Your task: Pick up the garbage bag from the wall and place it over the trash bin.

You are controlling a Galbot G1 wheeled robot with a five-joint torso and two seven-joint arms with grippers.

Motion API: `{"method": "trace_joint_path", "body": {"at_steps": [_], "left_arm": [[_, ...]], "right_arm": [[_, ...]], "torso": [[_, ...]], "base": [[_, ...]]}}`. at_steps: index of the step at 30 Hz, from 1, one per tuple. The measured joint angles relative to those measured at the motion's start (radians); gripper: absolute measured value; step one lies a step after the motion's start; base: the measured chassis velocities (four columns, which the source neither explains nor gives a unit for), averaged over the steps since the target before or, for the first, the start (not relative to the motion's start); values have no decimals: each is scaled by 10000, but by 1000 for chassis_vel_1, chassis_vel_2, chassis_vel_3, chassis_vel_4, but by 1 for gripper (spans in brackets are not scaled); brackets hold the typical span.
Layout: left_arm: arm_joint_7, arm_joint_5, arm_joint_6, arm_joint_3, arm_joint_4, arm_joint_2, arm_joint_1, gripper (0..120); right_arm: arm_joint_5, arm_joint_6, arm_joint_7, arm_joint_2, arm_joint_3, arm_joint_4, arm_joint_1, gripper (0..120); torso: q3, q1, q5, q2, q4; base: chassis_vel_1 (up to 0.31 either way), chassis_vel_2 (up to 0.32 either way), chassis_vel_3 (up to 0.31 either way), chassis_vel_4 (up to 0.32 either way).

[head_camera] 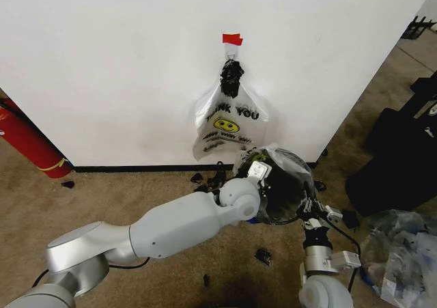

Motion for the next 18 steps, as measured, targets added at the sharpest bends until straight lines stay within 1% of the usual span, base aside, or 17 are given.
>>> {"method": "trace_joint_path", "body": {"at_steps": [7, 11, 12, 18], "left_arm": [[1, 118, 123, 506, 447, -212, -156, 0], [5, 116, 160, 647, 750, -398, -263, 0], [6, 103, 176, 699, 944, -498, -332, 0], [35, -41, 243, 826, 1375, -651, -529, 0]], "right_arm": [[-135, -6, -28, -70, -7, -14, -20, 0], [-127, -6, -29, -118, -13, -51, 37, 0], [-170, -6, -36, -125, -18, -90, 65, 0], [-376, 43, -134, -108, -72, -151, 70, 0]], "torso": [[0, 0, 0, 0, 0], [-1, 0, -1, 0, 0], [0, 0, -1, 0, -1], [0, 0, -1, 0, 0]], "base": [[0, 0, 0, 0], [0, 0, 0, 0], [0, 0, 0, 0], [0, 0, 0, 0]]}}
